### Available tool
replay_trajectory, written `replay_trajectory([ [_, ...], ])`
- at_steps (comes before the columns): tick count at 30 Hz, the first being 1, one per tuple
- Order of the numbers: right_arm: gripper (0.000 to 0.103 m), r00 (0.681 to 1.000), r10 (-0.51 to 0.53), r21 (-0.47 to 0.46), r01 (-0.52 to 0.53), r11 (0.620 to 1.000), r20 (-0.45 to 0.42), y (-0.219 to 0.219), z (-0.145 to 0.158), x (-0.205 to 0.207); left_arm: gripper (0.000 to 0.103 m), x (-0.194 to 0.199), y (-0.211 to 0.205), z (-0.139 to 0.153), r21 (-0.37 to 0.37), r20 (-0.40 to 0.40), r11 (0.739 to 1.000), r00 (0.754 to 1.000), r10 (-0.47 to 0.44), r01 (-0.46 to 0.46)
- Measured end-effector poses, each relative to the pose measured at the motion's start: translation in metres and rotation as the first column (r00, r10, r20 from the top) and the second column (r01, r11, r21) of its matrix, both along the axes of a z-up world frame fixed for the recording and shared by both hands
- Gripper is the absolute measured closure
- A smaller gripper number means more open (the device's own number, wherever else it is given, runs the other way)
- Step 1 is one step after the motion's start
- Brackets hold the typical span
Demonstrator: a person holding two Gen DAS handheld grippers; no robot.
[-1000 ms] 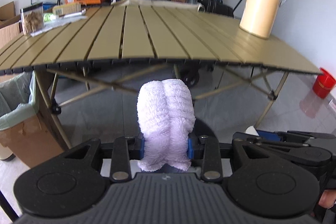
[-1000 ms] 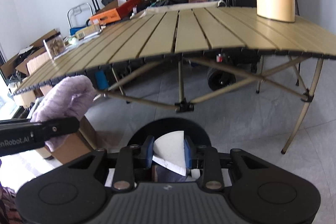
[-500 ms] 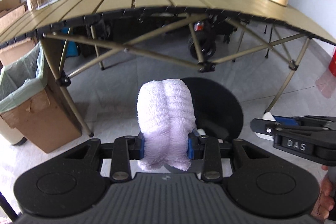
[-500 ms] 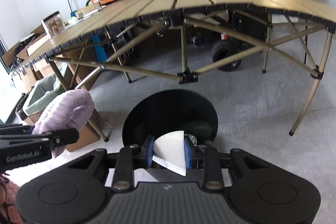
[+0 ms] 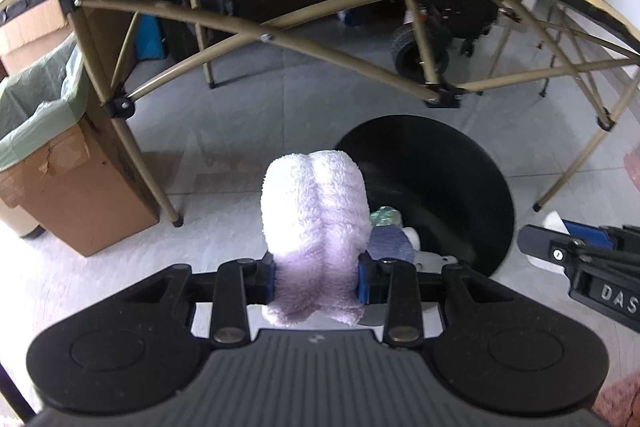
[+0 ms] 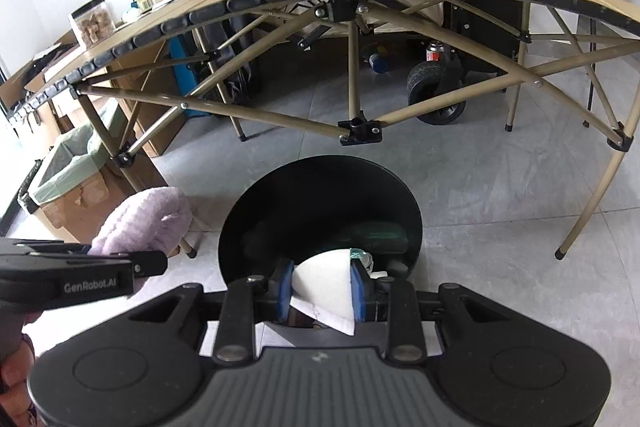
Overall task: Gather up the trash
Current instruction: 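Carry the lilac towel and white paper down over the black bin, then open the right gripper to drop the white paper into the bin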
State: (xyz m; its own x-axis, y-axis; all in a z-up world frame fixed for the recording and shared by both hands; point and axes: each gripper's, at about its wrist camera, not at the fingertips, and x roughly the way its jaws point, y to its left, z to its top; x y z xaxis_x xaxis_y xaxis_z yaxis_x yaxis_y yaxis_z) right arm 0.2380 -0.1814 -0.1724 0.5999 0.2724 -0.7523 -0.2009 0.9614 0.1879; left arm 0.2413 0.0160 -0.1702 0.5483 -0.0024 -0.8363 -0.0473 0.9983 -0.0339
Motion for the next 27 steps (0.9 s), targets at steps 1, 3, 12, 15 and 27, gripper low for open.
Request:
replay_trajectory([
  [1, 0.075, 1.0, 0.004, -0.004, -0.004, 1.0, -0.002, 0.002, -0.001, 0.003, 0.068, 0.002, 0.003, -0.001, -0.004, -0.006, 1.0, 1.0, 0.012, -0.012],
  [3, 0.075, 1.0, 0.014, -0.012, -0.014, 1.0, -0.001, 0.007, -0.003, 0.01, 0.068, 0.006, 0.009, -0.003, -0.01, -0.015, 0.999, 0.999, 0.033, -0.033],
  [12, 0.075, 0.999, 0.034, -0.037, -0.034, 0.999, -0.002, 0.028, -0.015, 0.046, 0.068, 0.015, 0.024, -0.004, -0.018, -0.034, 0.995, 0.995, 0.095, -0.096],
  [15, 0.075, 1.0, 0.028, -0.034, -0.028, 0.999, -0.013, 0.032, -0.02, 0.057, 0.068, 0.019, 0.029, -0.005, -0.022, -0.041, 0.993, 0.992, 0.119, -0.12],
  [27, 0.065, 0.996, 0.016, -0.051, -0.021, 0.998, -0.087, 0.046, -0.042, 0.077, 0.068, 0.025, 0.036, -0.007, -0.008, -0.049, 0.987, 0.985, 0.163, -0.163],
])
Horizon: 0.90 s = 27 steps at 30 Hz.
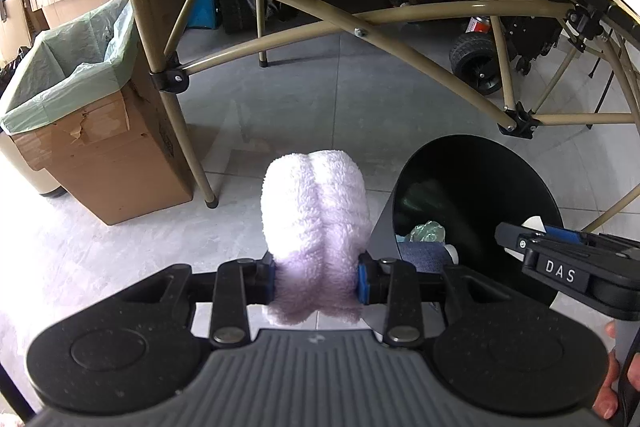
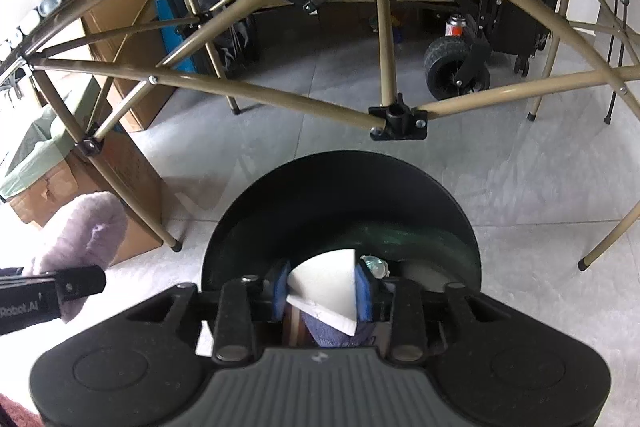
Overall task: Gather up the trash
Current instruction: 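Open the right gripper to drop the white paper into the bin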
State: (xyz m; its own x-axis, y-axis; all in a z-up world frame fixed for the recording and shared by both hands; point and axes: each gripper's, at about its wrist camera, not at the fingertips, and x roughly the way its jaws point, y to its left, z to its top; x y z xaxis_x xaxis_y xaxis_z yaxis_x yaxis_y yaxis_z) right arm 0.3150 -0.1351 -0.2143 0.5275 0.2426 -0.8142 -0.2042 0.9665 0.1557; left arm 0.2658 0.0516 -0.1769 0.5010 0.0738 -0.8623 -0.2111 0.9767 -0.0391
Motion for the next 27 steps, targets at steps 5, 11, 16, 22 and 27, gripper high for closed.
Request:
replay_trajectory([
  [5, 0.015, 0.999, -0.053, 0.011, 0.053, 0.999, 0.0, -0.008, 0.0, 0.0, 0.068, 0.0, 0.0, 0.0, 0.001, 0.0, 1.0, 1.0, 0.006, -0.006],
  [11, 0.003, 0.997, -0.072, 0.005, 0.072, 0.997, -0.008, -0.013, 0.0, -0.002, 0.068, 0.0, -0.001, -0.001, 0.003, -0.003, 1.0, 1.0, 0.0, 0.0],
  [16, 0.0, 0.998, -0.066, 0.016, 0.066, 0.998, 0.008, -0.014, 0.005, -0.004, 0.068, 0.0, -0.003, -0.001, 0.004, -0.002, 1.0, 1.0, -0.007, 0.007],
  [22, 0.0, 0.996, -0.086, 0.024, 0.086, 0.996, 0.013, -0.019, 0.008, -0.005, 0.068, 0.001, -0.003, -0.001, 0.003, -0.001, 1.0, 1.0, -0.011, 0.011],
  [27, 0.0, 0.996, -0.085, 0.015, 0.085, 0.996, 0.02, -0.024, 0.012, -0.009, 0.068, -0.001, -0.007, 0.003, -0.014, 0.014, 1.0, 1.0, -0.026, 0.027],
])
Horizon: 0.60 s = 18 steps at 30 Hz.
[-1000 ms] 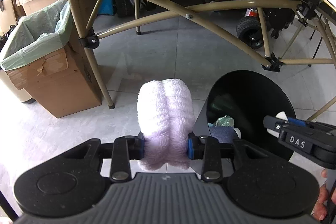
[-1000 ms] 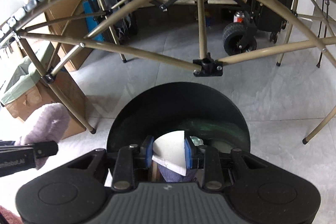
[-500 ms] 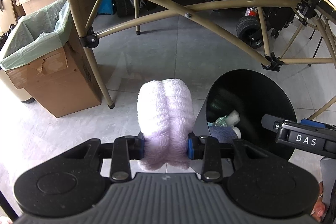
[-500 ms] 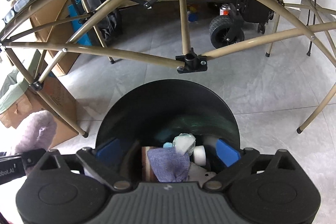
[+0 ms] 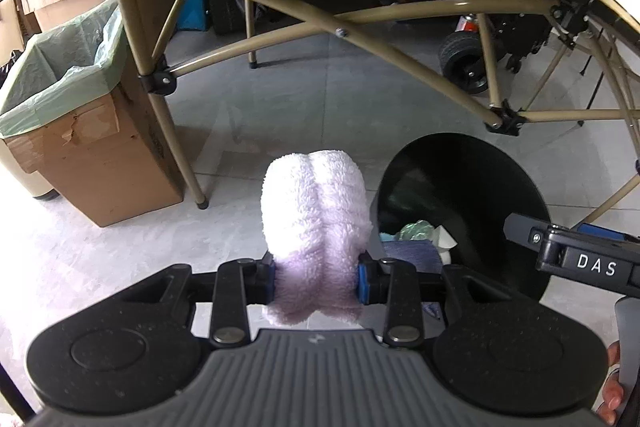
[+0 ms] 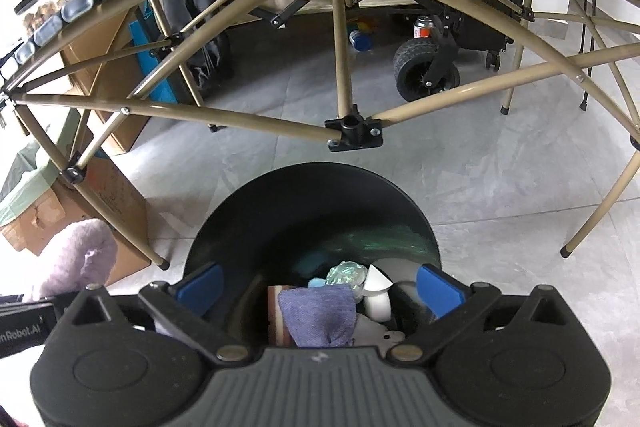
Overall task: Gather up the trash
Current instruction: 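Open the right gripper to drop the white paper into the bin, then move the left gripper over the bin and open it to drop the towel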
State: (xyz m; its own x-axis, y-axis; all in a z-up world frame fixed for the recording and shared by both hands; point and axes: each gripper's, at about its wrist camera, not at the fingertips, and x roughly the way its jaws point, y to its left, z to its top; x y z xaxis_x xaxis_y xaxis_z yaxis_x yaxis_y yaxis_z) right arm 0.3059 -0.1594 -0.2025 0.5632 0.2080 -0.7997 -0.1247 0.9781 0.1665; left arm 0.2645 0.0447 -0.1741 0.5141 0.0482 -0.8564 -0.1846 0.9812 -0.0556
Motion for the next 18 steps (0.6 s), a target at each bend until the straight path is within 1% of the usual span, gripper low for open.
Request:
replay_trajectory([
  [8, 0.0, 0.999, -0.038, -0.005, 0.038, 0.999, 0.016, -0.024, 0.013, -0.009, 0.068, -0.003, -0.012, 0.009, -0.039, 0.021, 0.999, 0.999, -0.038, 0.038],
  [14, 0.0, 0.997, -0.077, -0.015, 0.078, 0.997, 0.028, -0.047, 0.023, -0.017, 0.068, -0.003, -0.039, 0.02, -0.054, 0.052, 0.993, 0.994, -0.101, 0.104],
  [18, 0.0, 0.994, -0.106, -0.017, 0.106, 0.994, 0.03, -0.063, 0.027, -0.025, 0.068, 0.002, -0.058, 0.021, -0.056, 0.051, 0.989, 0.99, -0.134, 0.137],
])
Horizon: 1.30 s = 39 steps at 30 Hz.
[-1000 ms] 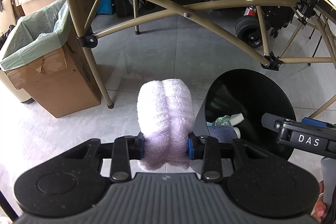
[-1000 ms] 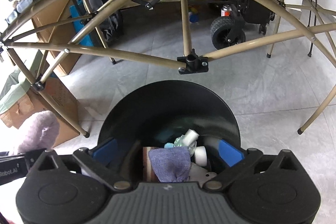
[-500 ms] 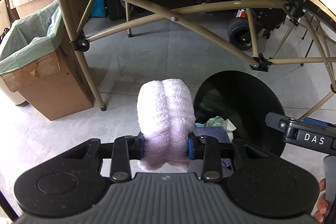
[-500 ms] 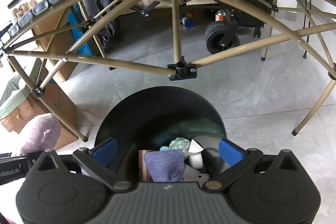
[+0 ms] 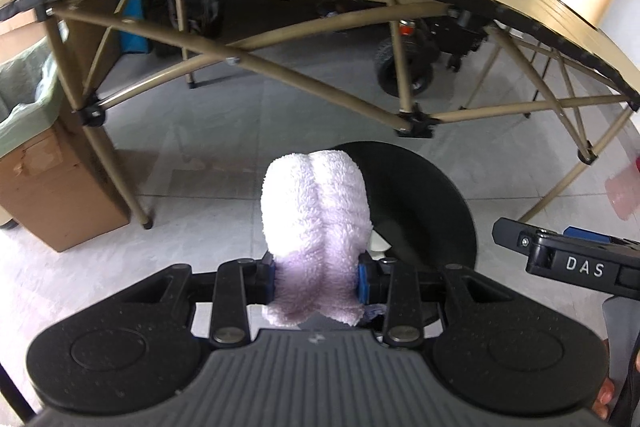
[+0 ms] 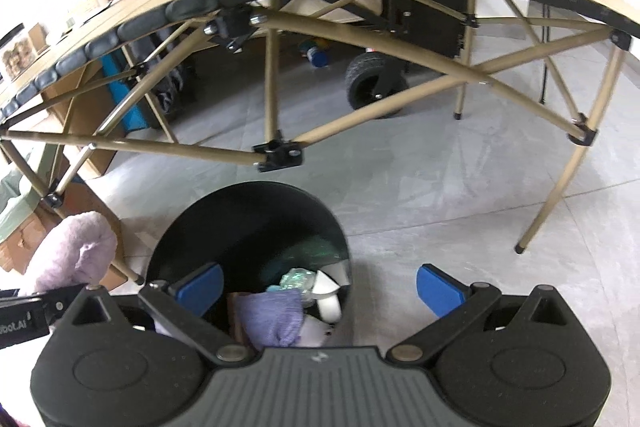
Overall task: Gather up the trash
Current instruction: 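Move the left gripper over the bin and open it to drop the towel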
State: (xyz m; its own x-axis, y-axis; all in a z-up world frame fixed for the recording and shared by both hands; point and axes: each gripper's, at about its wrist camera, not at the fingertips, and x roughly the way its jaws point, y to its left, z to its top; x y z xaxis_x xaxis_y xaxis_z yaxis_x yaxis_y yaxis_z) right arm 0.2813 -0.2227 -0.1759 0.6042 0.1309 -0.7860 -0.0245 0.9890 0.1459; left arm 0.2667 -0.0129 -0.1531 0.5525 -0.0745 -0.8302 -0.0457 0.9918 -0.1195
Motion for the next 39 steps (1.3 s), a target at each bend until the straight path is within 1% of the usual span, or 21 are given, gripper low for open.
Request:
replay_trajectory([
  [5, 0.0, 0.999, -0.042, -0.015, 0.042, 0.999, 0.013, -0.02, 0.005, -0.009, 0.068, 0.008, -0.029, -0.002, 0.014, 0.002, 0.999, 0.999, -0.05, 0.05],
  [11, 0.0, 0.995, -0.096, -0.021, 0.097, 0.995, 0.035, -0.043, 0.008, -0.016, 0.068, 0.026, -0.061, -0.005, 0.029, 0.017, 0.995, 0.995, -0.097, 0.097],
  [18, 0.0, 0.986, -0.158, -0.037, 0.16, 0.986, 0.051, -0.065, 0.008, -0.018, 0.068, 0.041, -0.09, -0.021, 0.038, -0.021, 0.991, 0.991, -0.129, 0.129],
  [27, 0.0, 0.973, -0.229, -0.043, 0.231, 0.972, 0.04, -0.085, -0.002, -0.018, 0.068, 0.053, -0.102, -0.052, 0.072, -0.103, 0.989, 0.987, -0.123, 0.131],
  [34, 0.0, 0.971, -0.237, -0.04, 0.238, 0.97, 0.034, -0.087, -0.004, -0.016, 0.068, 0.059, -0.102, -0.066, 0.087, -0.139, 0.989, 0.984, -0.108, 0.121],
  [36, 0.0, 0.971, -0.237, -0.038, 0.238, 0.97, 0.031, -0.087, -0.006, -0.016, 0.067, 0.06, -0.101, -0.068, 0.087, -0.146, 0.99, 0.984, -0.101, 0.115],
  [38, 0.0, 0.971, -0.239, -0.035, 0.24, 0.97, 0.028, -0.087, -0.006, -0.015, 0.062, 0.061, -0.099, -0.069, 0.084, -0.156, 0.991, 0.983, -0.093, 0.107],
  [39, 0.0, 0.97, -0.24, -0.034, 0.24, 0.97, 0.028, -0.087, -0.006, -0.015, 0.062, 0.061, -0.098, -0.07, 0.084, -0.161, 0.991, 0.983, -0.088, 0.102],
])
